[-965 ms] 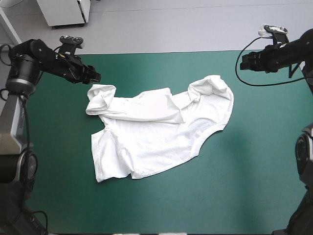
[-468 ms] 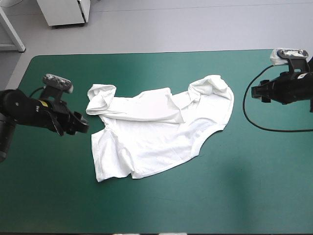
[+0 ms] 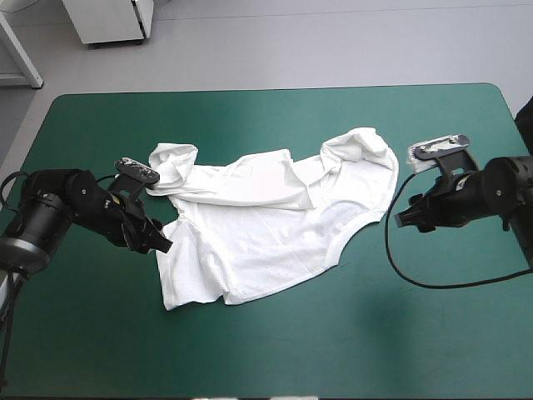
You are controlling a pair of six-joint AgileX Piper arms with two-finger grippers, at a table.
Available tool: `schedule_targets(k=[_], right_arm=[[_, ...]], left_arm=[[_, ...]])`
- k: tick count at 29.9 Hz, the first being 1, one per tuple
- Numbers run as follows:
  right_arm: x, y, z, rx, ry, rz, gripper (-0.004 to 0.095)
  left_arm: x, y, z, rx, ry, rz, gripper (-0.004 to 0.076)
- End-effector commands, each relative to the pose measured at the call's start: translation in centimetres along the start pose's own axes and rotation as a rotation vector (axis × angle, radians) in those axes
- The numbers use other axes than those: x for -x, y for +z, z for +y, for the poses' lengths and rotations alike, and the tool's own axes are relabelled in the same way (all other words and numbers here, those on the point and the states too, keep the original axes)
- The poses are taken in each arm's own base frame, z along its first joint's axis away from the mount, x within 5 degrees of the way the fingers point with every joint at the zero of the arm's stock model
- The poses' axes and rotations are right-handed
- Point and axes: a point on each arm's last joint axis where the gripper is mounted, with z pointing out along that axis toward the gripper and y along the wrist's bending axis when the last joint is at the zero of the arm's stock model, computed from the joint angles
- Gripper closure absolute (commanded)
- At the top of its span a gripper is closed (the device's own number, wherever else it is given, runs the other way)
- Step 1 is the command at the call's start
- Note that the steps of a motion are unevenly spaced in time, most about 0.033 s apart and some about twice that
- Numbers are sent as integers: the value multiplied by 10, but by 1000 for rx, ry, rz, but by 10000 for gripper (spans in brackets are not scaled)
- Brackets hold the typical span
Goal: Fold the cloth
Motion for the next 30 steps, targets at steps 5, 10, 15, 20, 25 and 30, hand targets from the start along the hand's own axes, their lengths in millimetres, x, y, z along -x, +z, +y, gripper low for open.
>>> schedule_targets(k=[5,10,15,20,25,30], right_arm=[[6,-14,16,-47,-81,-77,354],[7,-14,15,-59,-64,-84,354],[9,-14,15,-61,-65,-101,354],[10,-11,14,-60,-60,-93,354],[11,-7,14,-58,-52,-80,354],[12,-3,14,-56,-52,-71,354]], left_arm=[[18,27,13,23,-12,4,315],[26,54,23,45,-4,48,315],[39,73,33,49,-1,66,315],[54,85,41,53,21,70,315],[62,97,47,57,28,89,315],[62,114,49,38,24,133,315]])
